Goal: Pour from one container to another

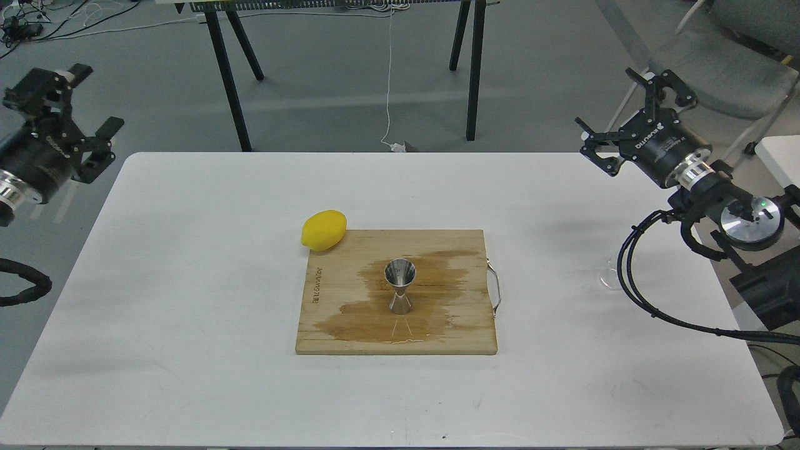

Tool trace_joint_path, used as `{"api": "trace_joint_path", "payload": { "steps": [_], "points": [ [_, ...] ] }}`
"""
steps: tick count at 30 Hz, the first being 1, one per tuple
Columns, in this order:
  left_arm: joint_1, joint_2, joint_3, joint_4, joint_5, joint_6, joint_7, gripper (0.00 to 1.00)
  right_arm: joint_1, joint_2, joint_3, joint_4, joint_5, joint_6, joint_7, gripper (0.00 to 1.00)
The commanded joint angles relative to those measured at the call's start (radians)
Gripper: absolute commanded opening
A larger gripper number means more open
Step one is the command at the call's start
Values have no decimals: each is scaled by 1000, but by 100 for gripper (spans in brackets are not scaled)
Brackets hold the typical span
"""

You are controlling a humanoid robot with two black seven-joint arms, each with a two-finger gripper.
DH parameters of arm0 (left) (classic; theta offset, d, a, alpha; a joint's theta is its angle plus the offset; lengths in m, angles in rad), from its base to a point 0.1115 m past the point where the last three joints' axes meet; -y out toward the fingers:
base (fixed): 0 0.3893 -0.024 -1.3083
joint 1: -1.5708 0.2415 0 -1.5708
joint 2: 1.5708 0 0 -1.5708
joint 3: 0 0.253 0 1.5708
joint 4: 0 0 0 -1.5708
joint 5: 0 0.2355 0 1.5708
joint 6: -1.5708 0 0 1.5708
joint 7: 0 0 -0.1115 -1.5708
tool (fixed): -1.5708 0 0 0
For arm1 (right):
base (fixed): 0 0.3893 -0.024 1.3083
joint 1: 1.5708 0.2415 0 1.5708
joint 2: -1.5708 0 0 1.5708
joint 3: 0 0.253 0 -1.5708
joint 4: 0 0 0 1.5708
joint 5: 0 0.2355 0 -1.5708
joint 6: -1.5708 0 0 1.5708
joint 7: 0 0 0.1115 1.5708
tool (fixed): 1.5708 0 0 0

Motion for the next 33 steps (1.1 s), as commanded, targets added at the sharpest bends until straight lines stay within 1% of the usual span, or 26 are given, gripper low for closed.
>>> {"api": "trace_joint_path", "payload": {
  "steps": [1, 3, 7, 8, 9, 11, 13, 15, 19, 24, 33],
  "points": [
    [1, -37, 0, 20, -37, -4, 0, 99, -16, 4, 75, 110, 156, -209, -4, 94],
    [7, -46, 5, 20, -37, -4, 0, 99, -52, -36, 132, 199, 318, -466, -20, 95],
    [15, -48, 6, 20, -37, -4, 0, 99, -95, -146, 218, 314, 598, -943, -44, 97],
    [16, -48, 8, 20, -37, -4, 0, 99, -112, -177, 227, 342, 642, -967, -49, 97],
    [16, -48, 9, 20, -37, -4, 0, 99, -135, -214, 229, 381, 681, -967, -58, 98],
    [18, -51, 11, 20, -36, -4, 0, 99, -193, -283, 236, 481, 715, -967, -98, 99],
    [18, -63, 11, 20, -36, -4, 0, 99, -303, -347, 239, 599, 721, -967, -154, 99],
    [19, -77, 12, 20, -34, -4, 0, 99, -400, -389, 247, 665, 721, -967, -178, 99],
    [39, -92, 12, 20, -33, -4, 0, 99, -552, -418, 278, 716, 721, -967, -178, 98],
    [60, -106, 11, 22, -33, -4, 0, 99, -640, -406, 304, 703, 720, -967, -175, 98],
    [84, -103, 11, 22, -33, -4, 0, 99, -660, -277, 302, 532, 700, -967, -169, 98]
  ]
}}
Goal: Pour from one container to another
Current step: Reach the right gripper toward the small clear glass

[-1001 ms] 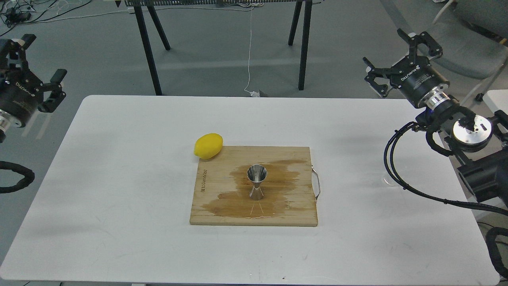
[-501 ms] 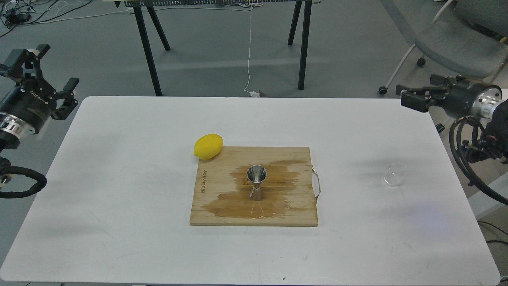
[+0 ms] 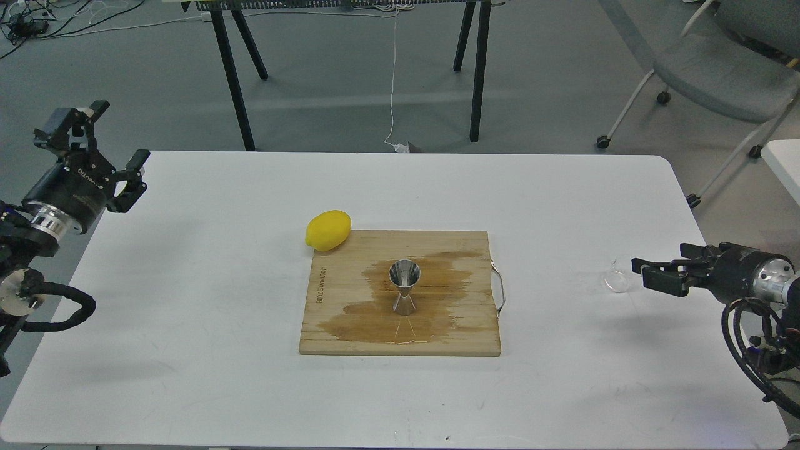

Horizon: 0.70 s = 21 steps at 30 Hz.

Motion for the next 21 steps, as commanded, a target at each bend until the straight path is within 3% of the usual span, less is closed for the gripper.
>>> {"api": "trace_joint_path", "payload": {
  "steps": [1, 21],
  "points": [
    [6, 2, 0, 0, 0, 0, 0, 99, -6, 44, -4, -59, -16, 0, 2, 98],
    [18, -7, 0, 1, 0, 0, 0, 99, 127, 165, -61, -214, -201, 0, 5, 98]
  ]
}}
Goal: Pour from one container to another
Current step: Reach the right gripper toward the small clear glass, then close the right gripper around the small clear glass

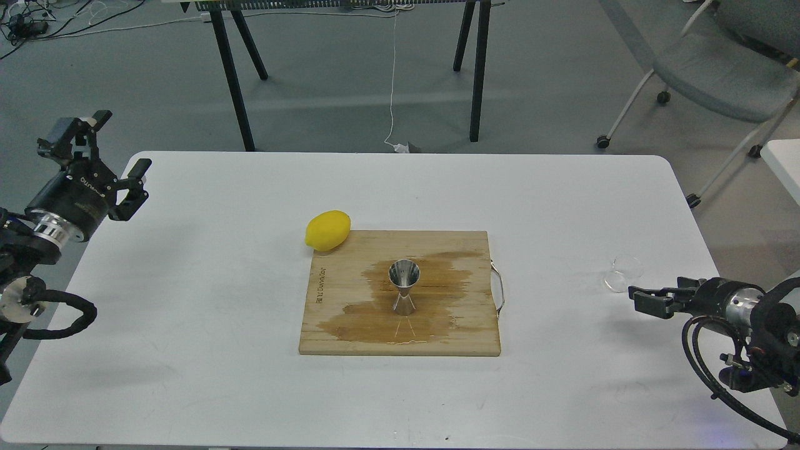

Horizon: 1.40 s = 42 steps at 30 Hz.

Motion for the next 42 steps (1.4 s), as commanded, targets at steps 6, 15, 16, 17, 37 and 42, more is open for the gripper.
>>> {"api": "trace_joint_path", "payload": {
  "steps": [6, 15, 16, 17, 37, 42],
  "points": [
    [3, -1, 0, -1, 0, 0, 0, 99, 100, 47, -87, -90, -20, 0, 1, 98],
    [7, -4, 0, 18, 2, 0, 0, 99, 133, 108, -92, -142, -76, 0, 1, 98],
    [7, -7, 0, 22, 2, 0, 0, 99, 136, 108, -93, -151, -77, 0, 2, 98],
    [7, -12, 0, 24, 2, 0, 0, 99, 144, 113, -93, -161, -77, 0, 2, 98],
    [7, -16, 0, 27, 2, 0, 0, 99, 225, 167, -116, -239, -161, 0, -1, 78],
    [7, -18, 0, 47, 2, 0, 0, 99, 225, 176, -116, -244, -194, 0, -3, 72]
  ]
}}
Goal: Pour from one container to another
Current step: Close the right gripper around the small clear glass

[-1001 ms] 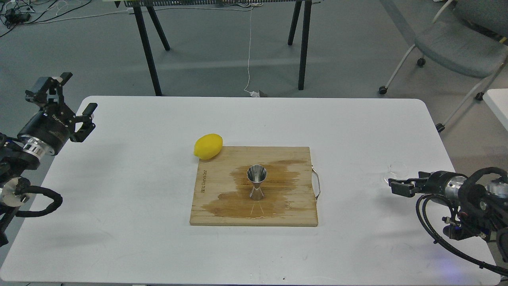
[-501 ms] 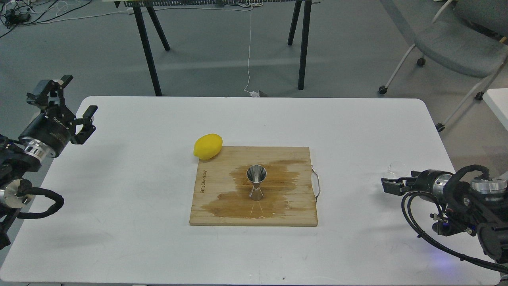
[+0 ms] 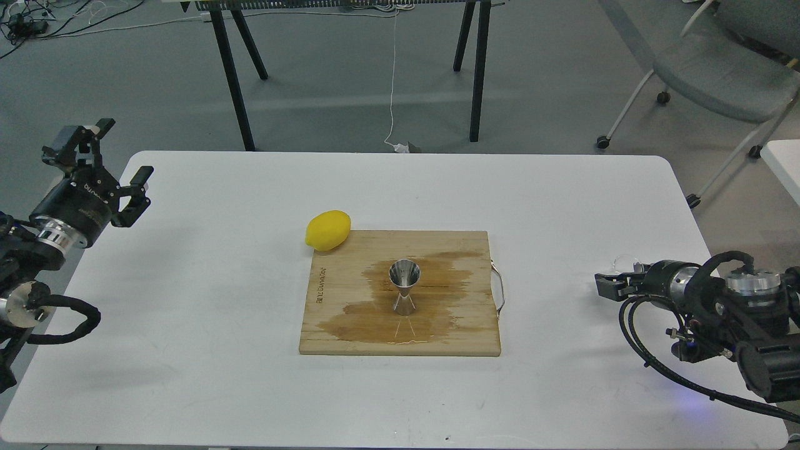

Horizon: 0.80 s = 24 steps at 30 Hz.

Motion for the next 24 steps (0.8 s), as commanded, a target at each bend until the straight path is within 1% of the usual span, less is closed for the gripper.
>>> {"api": "trace_joint_path", "payload": {
  "steps": [1, 9, 12, 19, 21, 24],
  "points": [
    [0, 0, 0, 12, 0, 0, 0, 99, 0, 8, 0, -2, -14, 0, -1, 70],
    [2, 0, 0, 14, 0, 0, 0, 99, 0, 10, 0, -2, -15, 0, 0, 67],
    [2, 0, 0, 14, 0, 0, 0, 99, 0, 10, 0, -4, -15, 0, 0, 63],
    [5, 0, 0, 14, 0, 0, 0, 99, -1, 10, 1, -4, -15, 0, 0, 61],
    [6, 0, 0, 14, 0, 0, 0, 99, -1, 10, 1, -2, -17, 0, 0, 56],
    [6, 0, 0, 14, 0, 0, 0, 99, -1, 10, 1, -2, -17, 0, 0, 54]
  ]
}}
